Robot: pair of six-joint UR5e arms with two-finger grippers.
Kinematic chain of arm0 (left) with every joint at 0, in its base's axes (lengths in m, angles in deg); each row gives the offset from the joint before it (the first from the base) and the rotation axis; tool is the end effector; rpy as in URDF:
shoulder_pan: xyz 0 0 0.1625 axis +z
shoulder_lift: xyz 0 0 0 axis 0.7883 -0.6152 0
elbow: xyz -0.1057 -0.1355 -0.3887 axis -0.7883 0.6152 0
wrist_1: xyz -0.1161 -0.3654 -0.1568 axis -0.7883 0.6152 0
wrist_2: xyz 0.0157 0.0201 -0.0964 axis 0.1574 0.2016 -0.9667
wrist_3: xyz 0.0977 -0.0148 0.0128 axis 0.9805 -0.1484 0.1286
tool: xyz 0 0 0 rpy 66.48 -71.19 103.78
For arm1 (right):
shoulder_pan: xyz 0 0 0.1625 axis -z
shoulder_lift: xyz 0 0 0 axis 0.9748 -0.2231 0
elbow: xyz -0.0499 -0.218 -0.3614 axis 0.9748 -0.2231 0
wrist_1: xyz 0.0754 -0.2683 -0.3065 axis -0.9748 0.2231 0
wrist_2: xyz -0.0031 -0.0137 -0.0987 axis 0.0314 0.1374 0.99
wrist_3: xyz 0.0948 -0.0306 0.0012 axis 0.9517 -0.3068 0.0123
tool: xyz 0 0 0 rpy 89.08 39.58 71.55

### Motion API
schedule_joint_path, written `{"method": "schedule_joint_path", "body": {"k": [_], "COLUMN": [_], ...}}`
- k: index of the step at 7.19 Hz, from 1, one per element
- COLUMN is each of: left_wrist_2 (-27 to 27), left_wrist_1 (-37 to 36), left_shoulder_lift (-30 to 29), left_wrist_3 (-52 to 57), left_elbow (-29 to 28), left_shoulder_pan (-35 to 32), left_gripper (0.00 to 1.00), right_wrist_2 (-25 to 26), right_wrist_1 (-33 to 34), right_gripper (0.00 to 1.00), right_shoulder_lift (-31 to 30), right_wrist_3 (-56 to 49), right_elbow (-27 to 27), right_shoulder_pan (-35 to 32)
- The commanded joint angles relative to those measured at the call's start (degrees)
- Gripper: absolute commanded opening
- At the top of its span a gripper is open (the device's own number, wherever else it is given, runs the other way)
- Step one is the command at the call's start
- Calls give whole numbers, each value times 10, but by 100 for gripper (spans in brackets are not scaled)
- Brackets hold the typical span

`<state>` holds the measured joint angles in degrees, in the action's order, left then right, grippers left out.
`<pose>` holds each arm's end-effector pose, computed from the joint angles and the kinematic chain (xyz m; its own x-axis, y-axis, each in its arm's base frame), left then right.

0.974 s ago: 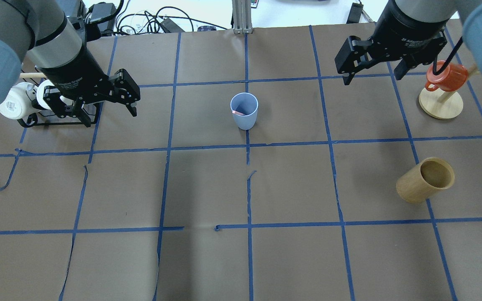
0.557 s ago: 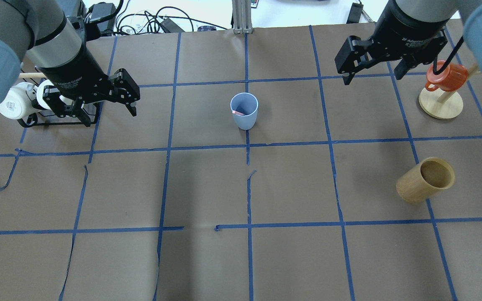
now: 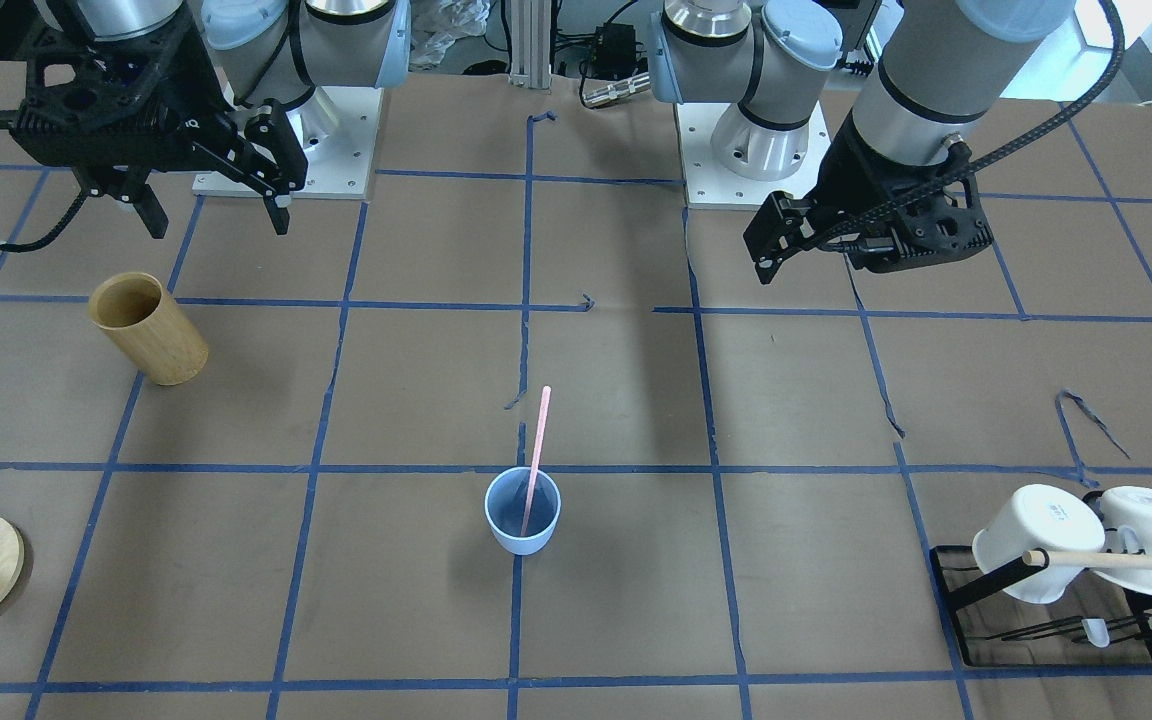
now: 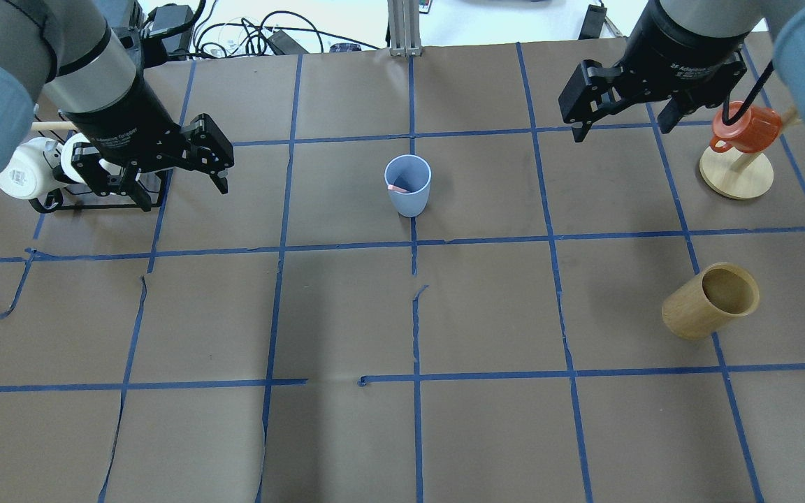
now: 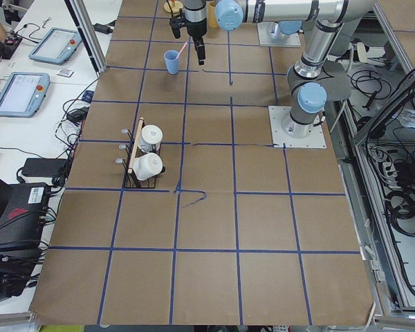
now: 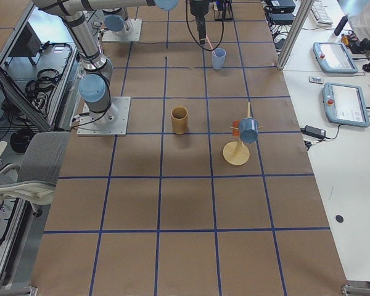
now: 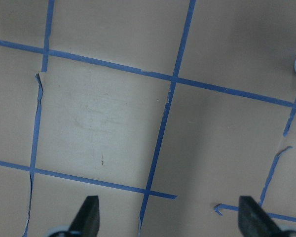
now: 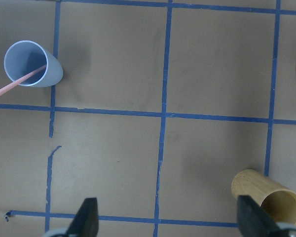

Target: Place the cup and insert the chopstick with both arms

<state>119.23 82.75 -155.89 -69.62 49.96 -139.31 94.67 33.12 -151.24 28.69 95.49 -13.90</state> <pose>-0.1119 -0.4888 0.4659 -0.9759 -0.2182 0.0054 -0.2174 0.9737 0.0678 0.1425 -0.4776 0.5299 -0.9977 -0.0672 -0.0002 -0.0667 0.9903 -0.1215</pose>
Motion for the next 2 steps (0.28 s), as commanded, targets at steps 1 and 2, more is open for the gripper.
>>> {"method": "schedule_joint_path", "body": {"k": [1,2], "left_wrist_2": [1,0], "left_wrist_1": [0,0], "left_shoulder_lift": [0,0], "left_wrist_3": [0,0], "left_elbow": [0,0], "left_shoulder_pan": [0,0], "left_gripper": [100,100], "right_wrist_2": [0,0], "right_wrist_1": [0,0], "right_gripper": [100,100], "right_shoulder_lift": [0,0], "right_wrist_3": [0,0], "right_elbow": [0,0], "right_shoulder_pan": [0,0]}}
